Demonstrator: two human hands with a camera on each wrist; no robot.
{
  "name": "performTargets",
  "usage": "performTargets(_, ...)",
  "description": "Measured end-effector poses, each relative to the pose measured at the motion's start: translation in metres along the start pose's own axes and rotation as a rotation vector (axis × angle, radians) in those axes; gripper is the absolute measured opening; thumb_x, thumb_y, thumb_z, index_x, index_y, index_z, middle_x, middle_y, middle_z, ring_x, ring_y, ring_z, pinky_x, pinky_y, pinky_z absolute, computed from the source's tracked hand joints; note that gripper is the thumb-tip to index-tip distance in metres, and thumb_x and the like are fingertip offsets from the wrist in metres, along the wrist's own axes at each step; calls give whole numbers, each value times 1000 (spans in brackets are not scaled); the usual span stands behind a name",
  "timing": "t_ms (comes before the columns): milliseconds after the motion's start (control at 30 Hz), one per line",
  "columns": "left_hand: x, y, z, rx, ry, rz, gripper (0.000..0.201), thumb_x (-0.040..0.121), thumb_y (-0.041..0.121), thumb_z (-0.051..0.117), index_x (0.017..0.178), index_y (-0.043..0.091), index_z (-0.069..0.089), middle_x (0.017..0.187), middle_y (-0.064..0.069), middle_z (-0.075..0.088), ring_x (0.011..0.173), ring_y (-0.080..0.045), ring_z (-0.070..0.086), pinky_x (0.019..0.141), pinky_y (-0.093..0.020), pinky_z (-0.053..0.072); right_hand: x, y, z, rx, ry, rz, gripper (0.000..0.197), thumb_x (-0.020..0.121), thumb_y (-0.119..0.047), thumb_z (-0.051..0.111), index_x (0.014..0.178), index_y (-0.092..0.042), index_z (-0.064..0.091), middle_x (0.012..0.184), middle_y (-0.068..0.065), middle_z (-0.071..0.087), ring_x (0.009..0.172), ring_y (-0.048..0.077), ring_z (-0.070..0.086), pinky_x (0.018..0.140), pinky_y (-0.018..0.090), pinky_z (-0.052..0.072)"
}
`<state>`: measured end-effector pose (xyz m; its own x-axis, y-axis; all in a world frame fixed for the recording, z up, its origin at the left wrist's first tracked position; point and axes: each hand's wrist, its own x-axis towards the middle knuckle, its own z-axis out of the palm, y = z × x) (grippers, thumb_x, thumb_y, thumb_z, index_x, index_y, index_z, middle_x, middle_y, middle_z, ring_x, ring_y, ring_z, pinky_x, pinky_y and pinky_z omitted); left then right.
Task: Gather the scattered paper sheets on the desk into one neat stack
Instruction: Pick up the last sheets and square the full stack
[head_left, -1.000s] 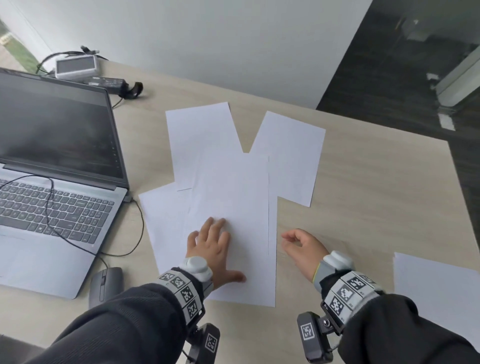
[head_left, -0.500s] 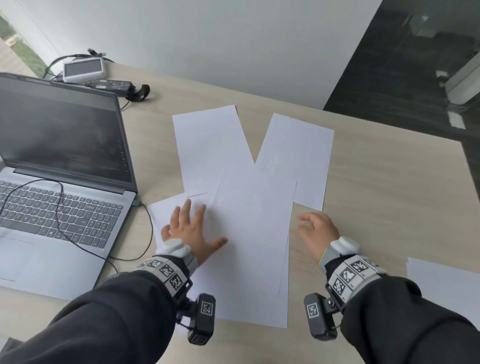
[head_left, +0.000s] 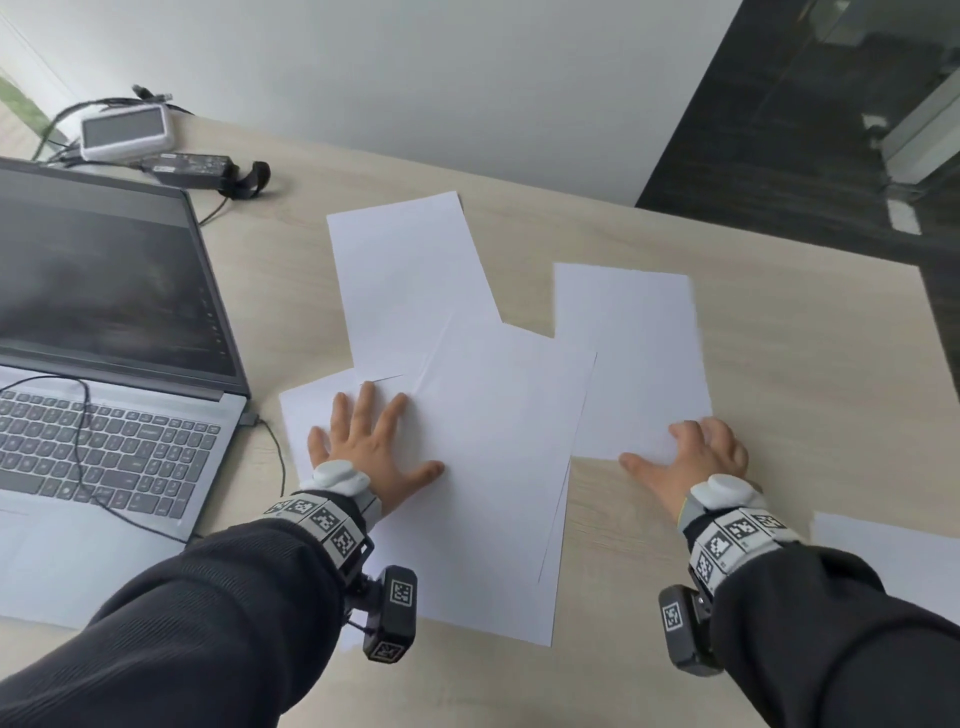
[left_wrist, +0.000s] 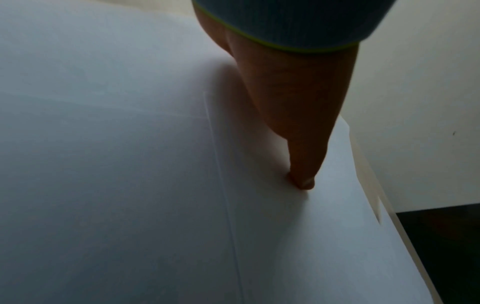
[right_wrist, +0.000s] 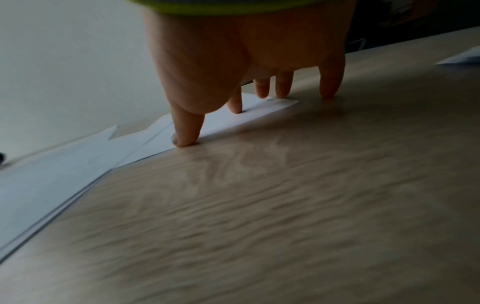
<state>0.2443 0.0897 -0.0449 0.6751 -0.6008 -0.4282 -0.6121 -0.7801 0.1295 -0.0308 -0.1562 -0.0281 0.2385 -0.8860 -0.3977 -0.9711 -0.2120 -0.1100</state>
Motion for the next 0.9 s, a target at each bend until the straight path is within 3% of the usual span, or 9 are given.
performTargets(133, 14, 11, -2, 9, 4, -21, 101, 74, 91, 39, 155, 46, 1, 167, 7, -18, 153, -26, -19, 120, -58, 6, 4, 21, -1, 93, 47, 64, 82, 59, -76, 65, 120, -24, 48, 156, -10, 23, 143, 22, 24, 109, 50, 35)
performTargets(300, 25, 23, -4, 36, 23, -45, 100, 73, 93, 31, 154, 46, -2, 167, 7, -17, 153, -27, -17, 118, -57, 11, 6, 38, -6, 112, 40, 101, 86, 69, -72, 62, 142, -35, 34, 149, -10, 28, 136, 27, 29, 107, 51, 34)
performTargets(467, 36, 33, -3, 22, 22, -81, 101, 72, 93, 28, 155, 46, -5, 167, 6, -18, 153, -29, -18, 117, -58, 12, 6, 51, -13, 230, 126, 109, 58, 80, -60, 60, 133, -36, 52, 141, -2, 43, 126, 31, 41, 106, 48, 38)
performTargets(567, 37, 37, -3, 25, 15, -96, 99, 74, 92, 27, 155, 47, -7, 167, 3, -20, 152, -31, -20, 117, -60, 10, 5, 52, -16, 527, 157, 81, 36, 85, -48, 61, 115, -29, 65, 121, 5, 57, 107, 29, 57, 91, 38, 45)
performTargets(667, 38, 43, 0, 47, 24, -85, 97, 74, 92, 24, 155, 47, -8, 167, 2, -20, 152, -32, -20, 117, -61, 10, -10, 43, -20, 794, 150, 48, 16, 88, -39, 62, 99, -28, 66, 101, 5, 67, 82, 20, 62, 68, 30, 45)
performTargets(733, 38, 49, 2, 51, 36, -68, 97, 75, 92, 23, 155, 46, -8, 166, 2, -20, 152, -32, -21, 117, -61, 9, -20, 33, -22, 848, 100, -35, 8, 91, -32, 62, 99, -33, 63, 98, 0, 67, 82, 15, 62, 64, 27, 45)
performTargets(800, 36, 58, 4, 54, 40, -39, 96, 77, 91, 23, 155, 46, -8, 166, 1, -20, 151, -32, -21, 117, -61, 8, -27, 21, -18, 810, 31, -174, 11, 90, -37, 62, 101, -40, 62, 107, -10, 65, 91, 8, 63, 73, 27, 50)
performTargets(867, 32, 68, 7, 59, 26, -2, 93, 78, 90, 21, 154, 47, -11, 166, 2, -22, 151, -31, -21, 119, -60, 5, -25, 17, -5, 515, -32, -285, 34, 83, -58, 57, 113, -41, 61, 126, -19, 59, 111, 8, 59, 93, 36, 50)
performTargets(900, 29, 74, 9, 57, 10, 16, 92, 80, 89, 20, 154, 48, -14, 166, 2, -24, 151, -30, -22, 119, -60, 4, -25, 15, 2, 327, -71, -308, 48, 80, -67, 54, 121, -41, 59, 139, -21, 50, 125, 9, 51, 104, 39, 44)
